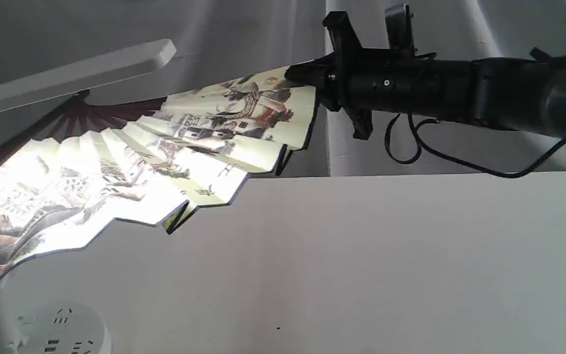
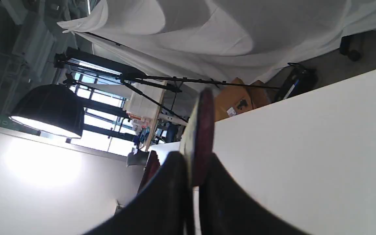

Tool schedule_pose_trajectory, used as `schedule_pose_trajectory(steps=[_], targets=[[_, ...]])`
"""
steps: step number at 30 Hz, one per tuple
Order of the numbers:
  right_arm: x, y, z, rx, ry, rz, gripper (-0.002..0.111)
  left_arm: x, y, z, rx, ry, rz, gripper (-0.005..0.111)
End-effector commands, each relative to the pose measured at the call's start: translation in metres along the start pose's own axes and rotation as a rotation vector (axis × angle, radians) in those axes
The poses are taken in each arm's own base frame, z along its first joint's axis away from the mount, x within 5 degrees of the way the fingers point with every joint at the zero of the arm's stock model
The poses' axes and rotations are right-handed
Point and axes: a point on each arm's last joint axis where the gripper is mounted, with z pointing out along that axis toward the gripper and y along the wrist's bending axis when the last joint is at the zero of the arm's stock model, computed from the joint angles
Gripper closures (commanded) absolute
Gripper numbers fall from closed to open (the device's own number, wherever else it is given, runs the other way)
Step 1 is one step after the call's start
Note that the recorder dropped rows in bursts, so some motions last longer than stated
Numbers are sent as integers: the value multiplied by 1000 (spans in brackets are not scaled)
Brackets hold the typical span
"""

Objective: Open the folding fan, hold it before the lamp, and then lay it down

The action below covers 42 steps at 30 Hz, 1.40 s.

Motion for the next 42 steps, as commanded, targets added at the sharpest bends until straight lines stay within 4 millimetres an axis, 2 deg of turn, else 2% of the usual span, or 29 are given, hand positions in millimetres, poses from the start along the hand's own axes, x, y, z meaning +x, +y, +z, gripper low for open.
schedule_pose_trajectory(steps=[1, 18, 36, 42], targets=[[-8, 2, -3, 18, -45, -31, 108, -7, 7, -4, -79, -84, -21, 107], [-10, 0, -5, 23, -54, -35, 108, -7, 7, -4, -80, -83, -4, 107], [-24, -14, -34, 37, 60, -54, 108, 11, -7, 23, -73, 98, 112, 107], [-27, -19, -44, 53, 102, -67, 108, 16, -7, 28, -59, 119, 108, 107]])
